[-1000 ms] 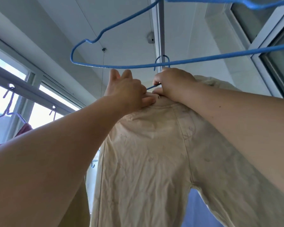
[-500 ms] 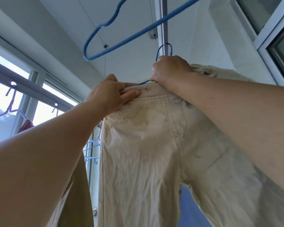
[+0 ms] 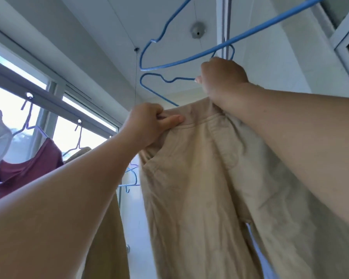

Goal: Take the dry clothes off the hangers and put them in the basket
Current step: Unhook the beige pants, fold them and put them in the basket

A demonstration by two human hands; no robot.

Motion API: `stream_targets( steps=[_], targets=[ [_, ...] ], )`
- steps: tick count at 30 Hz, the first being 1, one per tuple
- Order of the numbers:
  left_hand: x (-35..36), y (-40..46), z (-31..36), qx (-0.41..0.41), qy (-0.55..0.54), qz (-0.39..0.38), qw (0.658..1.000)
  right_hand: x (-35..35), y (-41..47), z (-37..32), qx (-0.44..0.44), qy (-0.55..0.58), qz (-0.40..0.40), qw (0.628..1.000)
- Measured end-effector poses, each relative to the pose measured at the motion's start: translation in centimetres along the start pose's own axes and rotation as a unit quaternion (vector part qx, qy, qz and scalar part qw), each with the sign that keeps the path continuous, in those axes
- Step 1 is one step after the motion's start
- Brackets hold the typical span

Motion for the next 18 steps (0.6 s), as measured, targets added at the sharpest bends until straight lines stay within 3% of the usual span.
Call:
stream_targets(
  steps=[3, 8, 12, 18],
  targets=[
    [0.6, -0.1, 1.0, -0.020, -0.061, -0.022, 0.998, 0.5, -2.0, 0.7, -0.017, 0.036, 0.024, 0.999],
    [1.5, -0.9, 0.6, -0.045, -0.135, -0.030, 0.989, 1.1, -8.0, 1.5, -0.142, 0.087, 0.065, 0.984],
    [2.4, -2.0, 0.9, -0.024, -0.110, -0.044, 0.993, 1.6, -9.9, 2.4, -0.195, 0.013, -0.004, 0.981],
    [5.0, -4.2, 2.2, 0.034, -0.033, -0.088, 0.995, 3.4, -12.7, 2.7, -0.173, 0.049, -0.129, 0.975]
  ],
)
Point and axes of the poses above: each hand's wrist, its own y-axis towards the middle knuckle, its own x-axis out of the palm, z = x × y, the point moved 4 cm from there along y, towards the middle knuckle, and after that the axes turned 1 degree about -x, right-handed, at the moved point
